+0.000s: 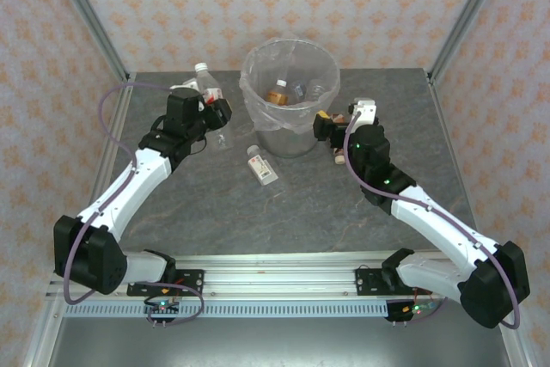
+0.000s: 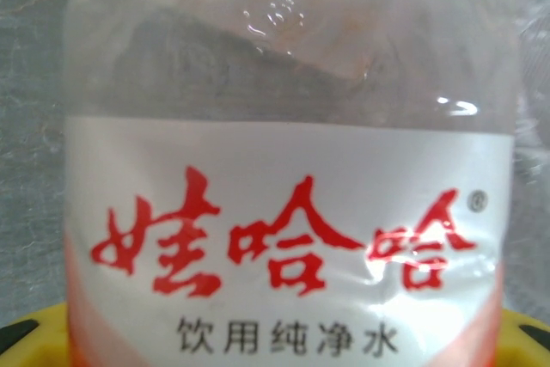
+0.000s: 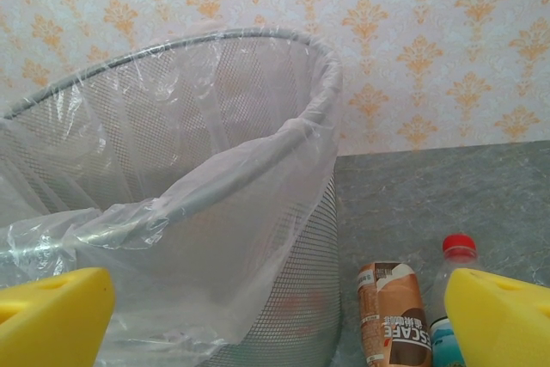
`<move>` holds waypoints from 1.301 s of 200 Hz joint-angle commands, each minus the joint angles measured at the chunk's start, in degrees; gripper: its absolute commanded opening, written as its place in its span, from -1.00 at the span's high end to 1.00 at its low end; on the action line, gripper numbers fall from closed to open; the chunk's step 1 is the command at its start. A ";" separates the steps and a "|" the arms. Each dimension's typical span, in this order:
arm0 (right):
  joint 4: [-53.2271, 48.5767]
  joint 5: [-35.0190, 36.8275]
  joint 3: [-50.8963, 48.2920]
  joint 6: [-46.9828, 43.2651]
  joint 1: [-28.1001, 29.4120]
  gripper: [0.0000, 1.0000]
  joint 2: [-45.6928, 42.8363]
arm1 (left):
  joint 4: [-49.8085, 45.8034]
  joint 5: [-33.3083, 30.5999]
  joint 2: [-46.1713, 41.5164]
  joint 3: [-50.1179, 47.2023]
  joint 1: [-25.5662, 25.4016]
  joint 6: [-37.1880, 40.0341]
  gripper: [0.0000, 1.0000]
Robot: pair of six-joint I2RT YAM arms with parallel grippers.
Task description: Put the plastic bottles in the bin
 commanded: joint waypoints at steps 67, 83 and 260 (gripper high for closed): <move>2.78 2.30 -3.20 0.90 -0.31 -0.98 -1.97 | 3.61 2.68 -1.11 10.24 -2.42 0.22 -0.07; 2.84 2.47 -3.20 0.56 -0.31 -0.98 -2.02 | 4.19 3.19 0.88 12.97 -3.84 0.82 -0.07; -1.93 4.31 -4.71 0.87 -0.34 -0.98 -8.07 | -4.53 9.14 32.97 50.52 -10.73 8.10 -0.07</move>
